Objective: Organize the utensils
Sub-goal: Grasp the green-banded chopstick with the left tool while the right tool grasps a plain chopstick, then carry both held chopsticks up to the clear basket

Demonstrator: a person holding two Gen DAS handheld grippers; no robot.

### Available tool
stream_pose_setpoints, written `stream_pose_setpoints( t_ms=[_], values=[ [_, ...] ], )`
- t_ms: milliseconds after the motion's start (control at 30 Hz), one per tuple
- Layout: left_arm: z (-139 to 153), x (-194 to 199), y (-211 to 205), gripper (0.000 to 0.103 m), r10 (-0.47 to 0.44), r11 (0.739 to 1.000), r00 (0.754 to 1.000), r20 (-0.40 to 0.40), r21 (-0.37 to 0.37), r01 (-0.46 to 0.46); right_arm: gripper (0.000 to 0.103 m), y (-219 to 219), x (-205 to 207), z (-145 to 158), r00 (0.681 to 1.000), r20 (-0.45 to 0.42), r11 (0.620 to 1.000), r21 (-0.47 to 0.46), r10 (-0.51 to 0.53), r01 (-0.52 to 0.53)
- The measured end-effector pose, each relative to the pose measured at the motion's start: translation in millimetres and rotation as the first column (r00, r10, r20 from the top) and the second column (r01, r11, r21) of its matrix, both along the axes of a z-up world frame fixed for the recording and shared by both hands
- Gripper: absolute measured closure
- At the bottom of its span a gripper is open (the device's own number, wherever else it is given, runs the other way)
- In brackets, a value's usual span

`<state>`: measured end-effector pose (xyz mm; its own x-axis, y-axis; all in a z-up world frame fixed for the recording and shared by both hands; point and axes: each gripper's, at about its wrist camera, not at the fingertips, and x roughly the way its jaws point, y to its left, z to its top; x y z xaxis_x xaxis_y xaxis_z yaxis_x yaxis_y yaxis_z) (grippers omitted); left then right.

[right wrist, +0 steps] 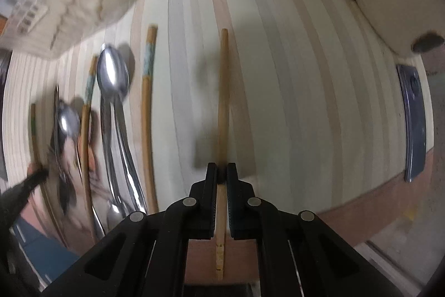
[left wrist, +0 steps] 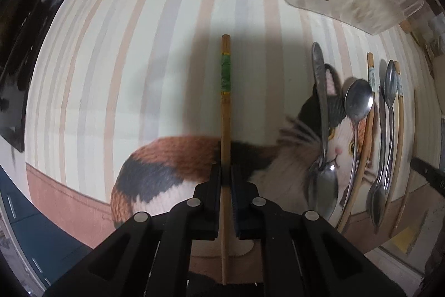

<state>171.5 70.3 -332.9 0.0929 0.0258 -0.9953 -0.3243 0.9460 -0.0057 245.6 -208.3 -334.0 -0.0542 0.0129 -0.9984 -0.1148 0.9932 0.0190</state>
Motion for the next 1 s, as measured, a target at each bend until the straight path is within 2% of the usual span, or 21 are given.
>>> stream_pose_setpoints(
  t_ms=[300, 600, 733, 867, 1000],
  values=[
    [3.8, 0.1, 2.1, 0.097, 0.013, 1.000, 1.000, -0.014, -0.004, -0.013, 0.095, -6.0, -19.7, -1.4, 0.999, -0.002, 0.998, -0.042, 0.040, -0.040],
    [0.1, -3.1, 3.3, 0.098, 0.012, 1.000, 1.000, -0.007, -0.007, -0.012, 0.095, 6.1, -15.4, -2.7, 0.998, -0.037, 0.998, -0.050, 0.045, -0.047],
    [2.3, -6.3, 0.6, 0.098, 0.010, 1.000, 1.000, 0.002, 0.018, -0.010, 0.096, 4.5, -11.9, -2.8, 0.999, -0.024, 0.999, -0.043, 0.024, -0.025],
    [28.9, -9.5, -3.2, 0.099, 0.000, 0.999, 0.998, 0.060, 0.054, -0.004, 0.097, -4.1, -15.4, 9.1, 1.000, -0.010, 1.000, -0.003, -0.006, 0.006],
    [75.5, -6.1, -3.2, 0.099, -0.008, 0.997, 0.988, 0.156, 0.080, -0.004, 0.097, -6.0, -2.8, 43.1, 0.998, 0.052, 0.998, 0.061, -0.030, 0.027]
  ],
)
